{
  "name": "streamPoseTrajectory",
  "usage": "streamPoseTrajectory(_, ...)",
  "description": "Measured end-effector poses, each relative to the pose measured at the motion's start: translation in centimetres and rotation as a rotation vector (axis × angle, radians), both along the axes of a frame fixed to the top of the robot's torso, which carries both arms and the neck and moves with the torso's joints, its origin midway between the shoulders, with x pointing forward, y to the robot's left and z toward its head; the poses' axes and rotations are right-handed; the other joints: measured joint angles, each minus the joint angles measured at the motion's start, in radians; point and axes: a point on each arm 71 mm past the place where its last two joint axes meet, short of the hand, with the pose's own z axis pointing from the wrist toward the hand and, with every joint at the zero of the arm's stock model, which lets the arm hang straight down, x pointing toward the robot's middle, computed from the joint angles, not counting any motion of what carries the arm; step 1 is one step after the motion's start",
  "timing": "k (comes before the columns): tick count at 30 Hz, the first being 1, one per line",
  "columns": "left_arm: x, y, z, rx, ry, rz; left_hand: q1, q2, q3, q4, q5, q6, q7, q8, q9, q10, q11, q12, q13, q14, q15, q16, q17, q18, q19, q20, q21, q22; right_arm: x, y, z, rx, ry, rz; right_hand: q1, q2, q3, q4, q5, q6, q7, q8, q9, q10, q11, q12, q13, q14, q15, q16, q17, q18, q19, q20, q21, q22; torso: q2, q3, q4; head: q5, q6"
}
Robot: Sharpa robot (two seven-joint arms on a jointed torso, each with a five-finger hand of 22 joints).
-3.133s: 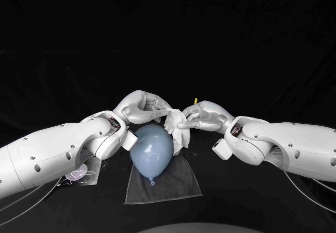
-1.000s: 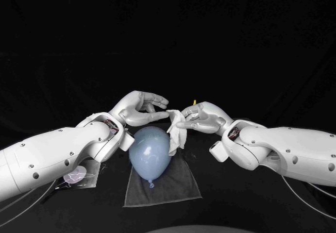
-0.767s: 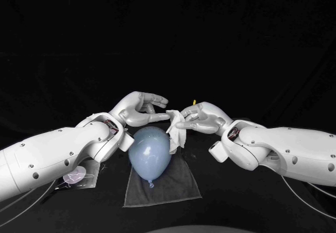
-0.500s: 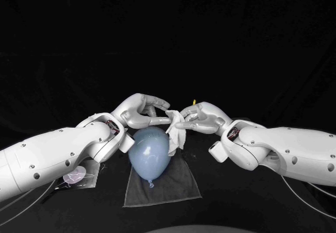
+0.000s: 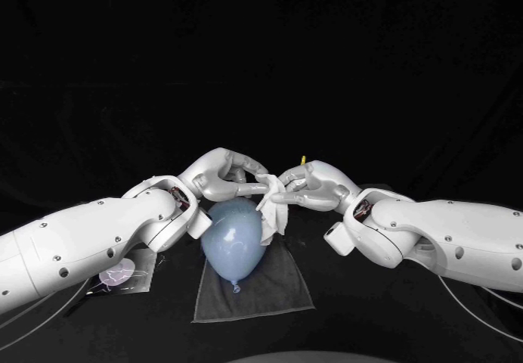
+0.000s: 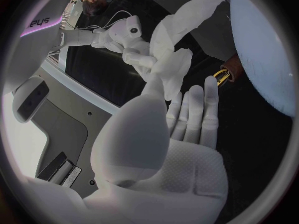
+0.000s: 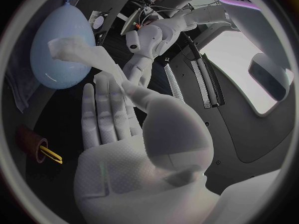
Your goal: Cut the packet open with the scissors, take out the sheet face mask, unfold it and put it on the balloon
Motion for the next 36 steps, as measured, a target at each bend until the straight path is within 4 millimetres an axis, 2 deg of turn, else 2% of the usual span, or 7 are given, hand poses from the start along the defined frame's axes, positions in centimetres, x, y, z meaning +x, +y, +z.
streamPoseTrajectory(7, 0.08, 0.05, -0.03, 0.0, 0.004, -0.001, 0.037, 0.056, 0.021, -0.003, 0.0, 0.061, -0.021, 0.028, -0.004, 0.061, -0.021, 0.03, 0.003, 0.018, -0.025, 0.012, -0.004, -0.001, 0.012, -0.012, 0.014, 0.009, -0.2, 0.23, 0.03, 0.0, 0.0, 0.012, 0.0, 0.0, 0.0, 0.0, 0.0, 0.0, 0.0, -0.002, 0.0, 0.0, 0.0, 0.0, 0.0, 0.0, 0.0, 0.0, 0.0, -0.001, 0.0, 0.0, 0.0, 0.0, 0.0, -0.0001, 0.0003, 0.0, 0.0)
streamPoseTrajectory(10, 0.05, 0.01, -0.05, 0.0, 0.007, -0.007, 0.051, 0.07, 0.028, -0.002, 0.0, 0.088, -0.031, 0.039, -0.006, 0.08, -0.031, 0.03, 0.003, 0.025, -0.032, 0.017, -0.005, -0.001, 0.016, -0.016, 0.022, 0.014, -0.23, 0.28, 0.03, -0.001, 0.0, 0.015, 0.0, 0.0, 0.0, 0.0, 0.0, 0.0, 0.001, -0.002, 0.0, 0.0, 0.0, 0.0, 0.001, 0.0, 0.0, 0.0, 0.0, -0.004, 0.0, 0.0, 0.0, 0.0, 0.0, -0.0001, 0.0004, 0.001, 0.0)
streamPoseTrajectory(14, -0.03, -0.09, -0.05, -0.001, 0.01, -0.015, 0.066, 0.085, 0.038, -0.007, 0.0, 0.118, -0.047, 0.047, -0.009, 0.104, -0.038, 0.037, 0.003, 0.033, -0.04, 0.023, -0.005, -0.001, 0.017, -0.025, 0.032, 0.021, -0.24, 0.33, 0.02, -0.001, -0.001, 0.017, 0.0, 0.0, 0.0, 0.0, 0.0, 0.002, 0.002, -0.003, 0.0, 0.0, 0.0, 0.0, 0.001, 0.0, 0.0, 0.0, 0.0, 0.009, 0.0, 0.0, 0.0, 0.0, 0.0, -0.0001, 0.0004, 0.001, -0.001)
streamPoseTrajectory(26, -0.24, -0.37, 0.04, -0.014, 0.012, -0.035, 0.092, 0.112, 0.064, -0.013, 0.0, 0.154, -0.061, 0.06, -0.014, 0.136, -0.046, 0.03, -0.003, 0.039, -0.046, 0.034, -0.005, -0.002, 0.014, -0.036, 0.056, 0.038, -0.16, 0.27, -0.02, -0.003, -0.002, 0.016, 0.0, 0.0, 0.003, -0.003, -0.001, 0.004, 0.001, 0.001, -0.001, 0.0, 0.0, 0.0, 0.001, 0.0, 0.0, 0.0, 0.001, 0.009, 0.0, 0.0, 0.0, 0.001, 0.0, -0.0005, 0.0004, 0.001, -0.003)
streamPoseTrajectory(31, -0.3, -0.42, 0.16, -0.032, 0.01, -0.035, 0.13, 0.109, 0.104, -0.048, -0.002, 0.214, -0.079, 0.095, -0.01, 0.222, -0.07, 0.041, 0.0, 0.073, -0.079, 0.062, 0.002, -0.003, 0.023, -0.06, 0.11, 0.073, -0.06, 0.16, -0.06, -0.006, -0.001, 0.013, 0.0, 0.0, 0.003, -0.003, -0.003, 0.004, 0.001, 0.0, -0.001, 0.0, 0.0, -0.001, 0.0, 0.0, 0.0, 0.0, 0.001, 0.009, 0.0, 0.0, 0.0, 0.001, 0.0, -0.0004, 0.0004, 0.0, -0.003)
streamPoseTrajectory(33, -0.3, -0.4, 0.24, -0.044, 0.005, -0.03, 0.13, 0.109, 0.121, -0.062, -0.004, 0.217, -0.081, 0.104, -0.01, 0.245, -0.08, 0.039, 0.001, 0.086, -0.086, 0.065, 0.006, -0.009, 0.017, -0.072, 0.138, 0.092, 0.01, 0.06, -0.09, -0.007, -0.001, 0.01, 0.0, 0.0, 0.003, -0.003, -0.003, 0.004, 0.0, 0.0, 0.0, 0.0, 0.0, -0.001, 0.0, 0.0, 0.0, 0.0, 0.001, 0.009, 0.0, 0.0, 0.004, 0.001, 0.0, -0.0004, 0.0004, 0.0, -0.002)
streamPoseTrajectory(36, -0.25, -0.27, 0.37, -0.061, -0.004, -0.017, 0.13, 0.108, 0.142, -0.062, -0.007, 0.219, -0.08, 0.106, -0.01, 0.259, -0.084, 0.029, 0.0, 0.097, -0.092, 0.065, 0.006, -0.001, 0.008, -0.081, 0.168, 0.115, 0.07, -0.07, -0.12, -0.009, -0.001, 0.006, 0.0, 0.0, 0.003, -0.003, -0.004, 0.004, 0.0, 0.0, 0.0, 0.0, 0.0, -0.001, 0.0, 0.0, 0.0, 0.0, 0.001, 0.009, 0.0, 0.0, 0.004, 0.001, 0.0, -0.0001, 0.0002, 0.001, -0.001)
